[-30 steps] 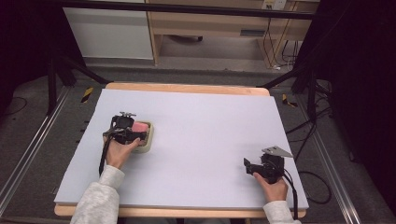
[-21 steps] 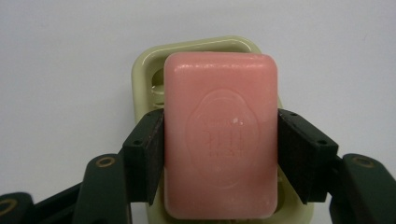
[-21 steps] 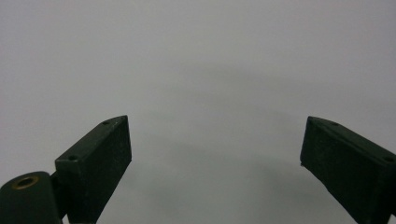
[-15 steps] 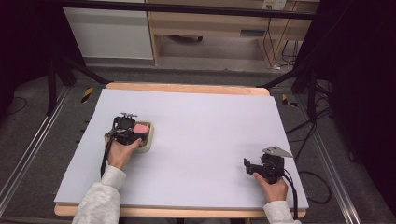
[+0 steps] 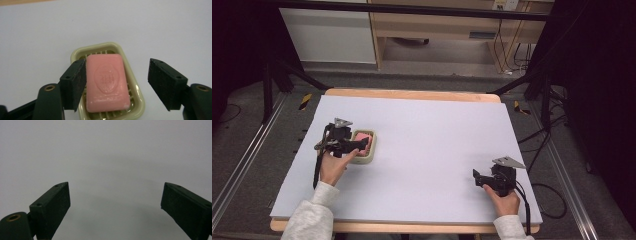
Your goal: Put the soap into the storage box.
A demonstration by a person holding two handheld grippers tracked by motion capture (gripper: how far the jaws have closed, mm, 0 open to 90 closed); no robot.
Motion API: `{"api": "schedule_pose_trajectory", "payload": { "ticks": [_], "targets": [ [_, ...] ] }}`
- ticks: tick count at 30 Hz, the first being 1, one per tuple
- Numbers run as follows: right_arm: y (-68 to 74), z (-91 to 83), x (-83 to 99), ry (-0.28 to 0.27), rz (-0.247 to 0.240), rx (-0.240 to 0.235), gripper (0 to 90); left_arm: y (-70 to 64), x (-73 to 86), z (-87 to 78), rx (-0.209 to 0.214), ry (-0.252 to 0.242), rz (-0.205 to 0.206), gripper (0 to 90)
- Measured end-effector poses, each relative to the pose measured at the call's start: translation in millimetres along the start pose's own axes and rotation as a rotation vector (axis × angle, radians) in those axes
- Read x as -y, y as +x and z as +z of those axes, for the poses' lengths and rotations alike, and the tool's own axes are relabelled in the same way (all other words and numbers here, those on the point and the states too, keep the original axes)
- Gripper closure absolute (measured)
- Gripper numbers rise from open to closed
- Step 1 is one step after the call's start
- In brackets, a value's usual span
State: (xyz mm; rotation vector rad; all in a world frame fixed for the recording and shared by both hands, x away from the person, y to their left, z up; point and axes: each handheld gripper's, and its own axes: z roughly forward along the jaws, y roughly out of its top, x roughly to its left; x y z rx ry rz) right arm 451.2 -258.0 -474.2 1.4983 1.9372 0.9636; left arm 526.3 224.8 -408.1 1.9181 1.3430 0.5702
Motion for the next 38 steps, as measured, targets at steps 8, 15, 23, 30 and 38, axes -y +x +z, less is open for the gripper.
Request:
{"api": "schedule_pose_trajectory", "payload": {
  "ticks": [8, 15, 23, 30, 38],
  "targets": [
    [1.1, -0.4, -2.6, -0.008, 0.009, 0.002, 9.1, 0.3, 16.1, -19.0, 0.096, -0.066, -0.023, 28.0],
    [0.0, 2.0, -5.9, -0.006, 0.024, 0.017, 9.1, 7.6, 36.8, -29.4, 0.110, -0.082, -0.013, 26.7],
    [-0.3, 6.2, -8.1, 0.006, 0.043, 0.030, 9.1, 22.7, 58.1, -41.2, 0.085, -0.090, -0.018, 25.5],
    [3.2, 6.4, -7.8, 0.007, 0.024, 0.030, 9.0, 40.3, 79.4, -49.1, 0.059, -0.089, -0.029, 24.8],
    [3.0, -3.2, 1.6, 0.017, 0.005, 0.022, 9.3, 53.9, 101.4, -54.5, 0.003, -0.059, -0.016, 24.9]
  ]
}}
